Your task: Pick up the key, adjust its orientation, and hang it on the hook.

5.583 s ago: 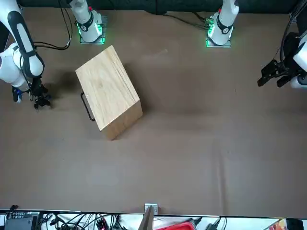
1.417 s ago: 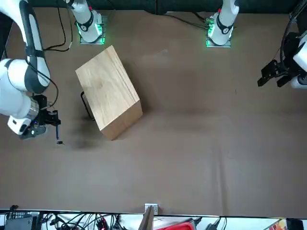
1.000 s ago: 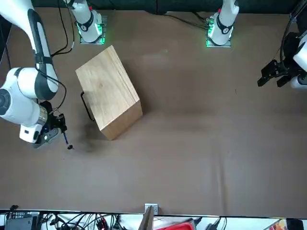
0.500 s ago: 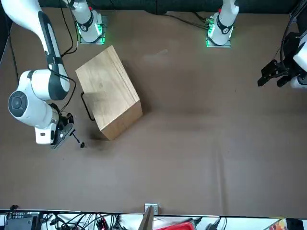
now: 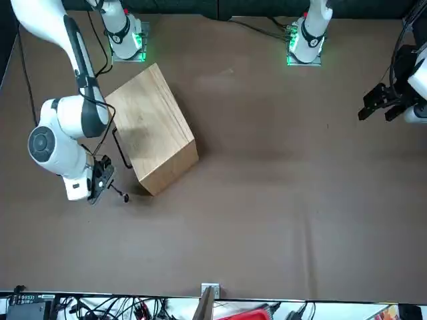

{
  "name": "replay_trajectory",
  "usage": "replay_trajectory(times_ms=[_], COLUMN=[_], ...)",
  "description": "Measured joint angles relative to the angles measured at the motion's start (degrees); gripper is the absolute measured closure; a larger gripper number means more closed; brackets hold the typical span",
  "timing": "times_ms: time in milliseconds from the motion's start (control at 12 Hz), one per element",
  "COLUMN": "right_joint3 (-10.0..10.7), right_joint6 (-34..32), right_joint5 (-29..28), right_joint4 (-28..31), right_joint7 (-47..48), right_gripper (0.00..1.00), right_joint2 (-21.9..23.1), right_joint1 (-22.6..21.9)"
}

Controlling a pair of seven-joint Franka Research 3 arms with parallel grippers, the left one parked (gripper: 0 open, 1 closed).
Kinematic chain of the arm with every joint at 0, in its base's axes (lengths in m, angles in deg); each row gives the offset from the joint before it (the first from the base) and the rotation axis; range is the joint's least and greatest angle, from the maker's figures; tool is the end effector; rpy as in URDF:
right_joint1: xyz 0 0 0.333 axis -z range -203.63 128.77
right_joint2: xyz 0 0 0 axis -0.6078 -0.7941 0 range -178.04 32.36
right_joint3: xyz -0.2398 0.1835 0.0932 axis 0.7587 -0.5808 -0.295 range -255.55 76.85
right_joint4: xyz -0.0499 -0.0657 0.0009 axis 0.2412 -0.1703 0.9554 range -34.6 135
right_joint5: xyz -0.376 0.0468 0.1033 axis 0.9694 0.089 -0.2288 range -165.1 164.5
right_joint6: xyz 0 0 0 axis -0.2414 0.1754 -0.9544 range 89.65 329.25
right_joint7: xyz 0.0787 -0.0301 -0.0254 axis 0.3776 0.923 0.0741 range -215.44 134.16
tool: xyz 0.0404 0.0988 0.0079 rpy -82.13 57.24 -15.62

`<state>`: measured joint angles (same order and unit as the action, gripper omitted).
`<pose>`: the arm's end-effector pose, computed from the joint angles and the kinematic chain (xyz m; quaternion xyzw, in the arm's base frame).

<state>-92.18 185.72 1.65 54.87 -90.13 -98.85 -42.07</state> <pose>0.6629 0.0819 0.3380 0.8758 0.4826 -0.0084 0.0007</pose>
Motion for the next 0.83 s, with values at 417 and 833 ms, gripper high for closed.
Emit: replay_trajectory(times_ms=[417, 833], right_joint3=[-0.01, -0.01], right_joint6=[-0.06, -0.06], right_joint5=[0.0, 0.0], right_joint4=[0.06, 0.06], right_joint7=[-3.15, -6.54], right_gripper=[0.96, 0.96], right_joint2=[-0.4, -0.65], right_joint1=[-1.73, -2.1])
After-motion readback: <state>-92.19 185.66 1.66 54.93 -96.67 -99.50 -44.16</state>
